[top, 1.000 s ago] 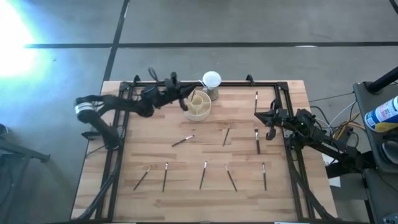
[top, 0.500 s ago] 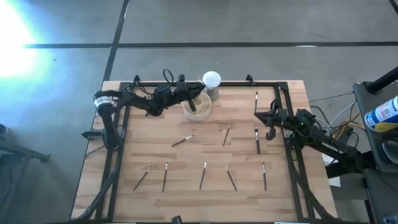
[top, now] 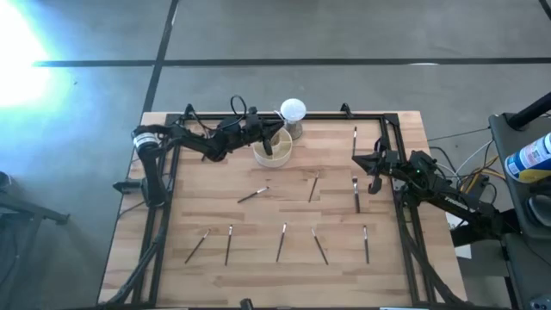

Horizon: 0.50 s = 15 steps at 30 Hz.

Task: Put items in baskets/containers
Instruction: Put the black eyeshadow brush into the white organizer, then put the black blush brush into the white organizer

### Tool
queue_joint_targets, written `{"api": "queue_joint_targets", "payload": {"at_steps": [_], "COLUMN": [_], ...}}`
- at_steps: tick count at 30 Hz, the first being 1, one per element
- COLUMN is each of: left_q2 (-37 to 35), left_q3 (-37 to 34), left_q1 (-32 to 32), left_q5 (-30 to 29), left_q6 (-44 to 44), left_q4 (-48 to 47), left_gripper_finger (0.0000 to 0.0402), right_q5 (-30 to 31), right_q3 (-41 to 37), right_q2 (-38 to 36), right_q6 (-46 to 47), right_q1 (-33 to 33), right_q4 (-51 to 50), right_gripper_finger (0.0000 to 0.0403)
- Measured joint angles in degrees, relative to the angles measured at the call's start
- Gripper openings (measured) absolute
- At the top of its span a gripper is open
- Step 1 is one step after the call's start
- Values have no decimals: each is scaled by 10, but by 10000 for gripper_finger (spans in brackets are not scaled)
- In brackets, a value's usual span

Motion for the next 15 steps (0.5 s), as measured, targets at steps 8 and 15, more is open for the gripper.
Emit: {"api": "queue_joint_targets", "payload": {"at_steps": [8, 15], "left_q2": [-36, -152], "left_q3": [0, -30], "left_q1": [0, -15], "left_q5": [0, 1], "left_q6": [1, 47], "left_q4": [-79, -225], "left_gripper_finger": [43, 43], "right_q5": [0, 0], "right_q3": [0, 0], "right_q2": [0, 0], "right_q6": [0, 0], "right_q1": [0, 0], "right_q4": [0, 0], "right_gripper_finger": [8, 8]}}
